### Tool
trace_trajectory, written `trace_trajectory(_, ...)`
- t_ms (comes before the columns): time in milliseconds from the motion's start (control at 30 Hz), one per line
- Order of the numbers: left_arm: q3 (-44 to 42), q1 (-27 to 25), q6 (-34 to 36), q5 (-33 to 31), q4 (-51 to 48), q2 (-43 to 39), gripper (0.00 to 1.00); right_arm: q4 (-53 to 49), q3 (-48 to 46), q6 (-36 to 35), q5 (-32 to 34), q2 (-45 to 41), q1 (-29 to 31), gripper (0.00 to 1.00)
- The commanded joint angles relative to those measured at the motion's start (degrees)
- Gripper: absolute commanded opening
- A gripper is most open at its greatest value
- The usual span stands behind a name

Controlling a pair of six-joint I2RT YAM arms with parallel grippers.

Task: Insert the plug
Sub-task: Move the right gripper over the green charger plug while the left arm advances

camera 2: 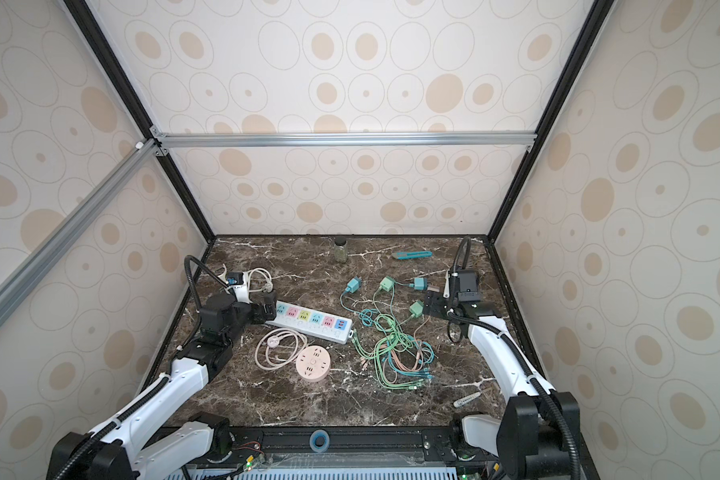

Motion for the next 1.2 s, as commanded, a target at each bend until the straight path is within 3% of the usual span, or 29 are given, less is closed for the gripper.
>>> trace_trajectory(0,2.5,-0.7,-2.0,1.6,-5.7,-2.3,0.99,-4.4,2.4,3.5,-2.5,2.5,1.3,0.80)
trace_trajectory(433,4.9,-0.8,-1.0,1.3,-12.9,-3.8,0.99,1.5,4.1,11.0,-1.9,14.0,6.2,0.76)
trace_trajectory(1167,4.5,-0.7,-1.1,3.3,-12.6,-3.8,0.99,11.4,7.0,18.4,1.7,28.3,6.5,0.69)
